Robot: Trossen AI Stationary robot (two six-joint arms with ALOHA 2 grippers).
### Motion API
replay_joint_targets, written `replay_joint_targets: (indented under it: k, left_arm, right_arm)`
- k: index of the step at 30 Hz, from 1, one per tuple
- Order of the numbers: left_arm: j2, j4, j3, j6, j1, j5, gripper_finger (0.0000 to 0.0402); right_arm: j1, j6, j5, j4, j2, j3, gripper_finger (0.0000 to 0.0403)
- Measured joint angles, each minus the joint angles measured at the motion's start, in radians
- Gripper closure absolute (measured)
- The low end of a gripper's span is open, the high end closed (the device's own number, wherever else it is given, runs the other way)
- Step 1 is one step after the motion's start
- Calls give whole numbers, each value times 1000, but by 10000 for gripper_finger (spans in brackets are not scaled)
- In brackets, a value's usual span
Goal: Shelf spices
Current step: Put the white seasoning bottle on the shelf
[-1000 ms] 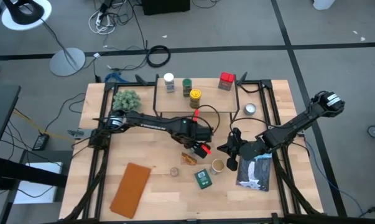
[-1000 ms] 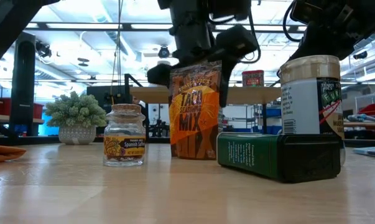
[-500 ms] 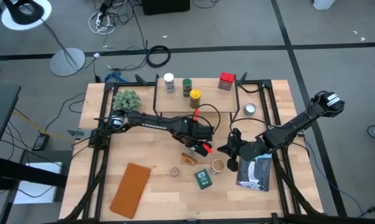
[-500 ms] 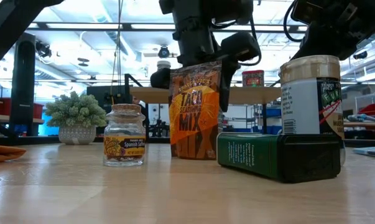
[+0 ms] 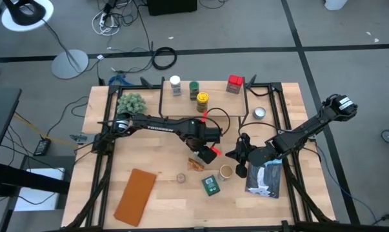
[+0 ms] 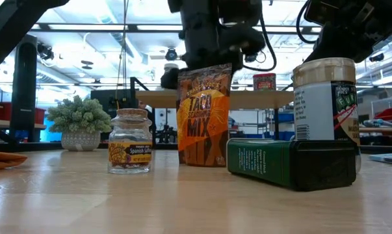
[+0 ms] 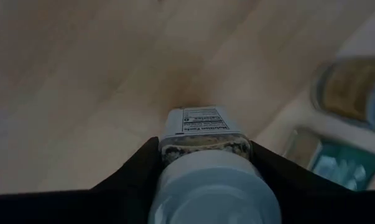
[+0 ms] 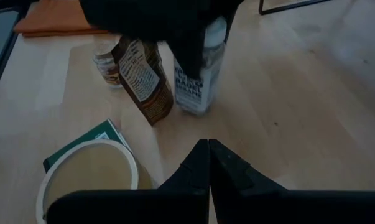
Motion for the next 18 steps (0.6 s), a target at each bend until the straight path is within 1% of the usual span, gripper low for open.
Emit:
replay_joint_targets:
  k: [6, 10, 14, 16, 18]
  left_arm:
    - [0, -170, 123, 166, 0, 6, 212]
    - [-1, -332, 250, 324, 0, 29, 210]
    - [-1, -472, 372, 421, 0, 15, 209]
    - [-5, -479, 417, 463, 6, -15, 209]
    - [-22, -466, 433, 504, 18, -22, 209]
  right_arm:
    - [0, 0, -5, 0, 0, 0, 402]
    - [0, 0, -5, 1, 0, 0, 402]
    - [0, 0, -5, 1, 0, 0, 402]
    - [0, 1, -5, 1, 0, 0, 402]
    - [0, 8, -6, 0, 0, 0, 402]
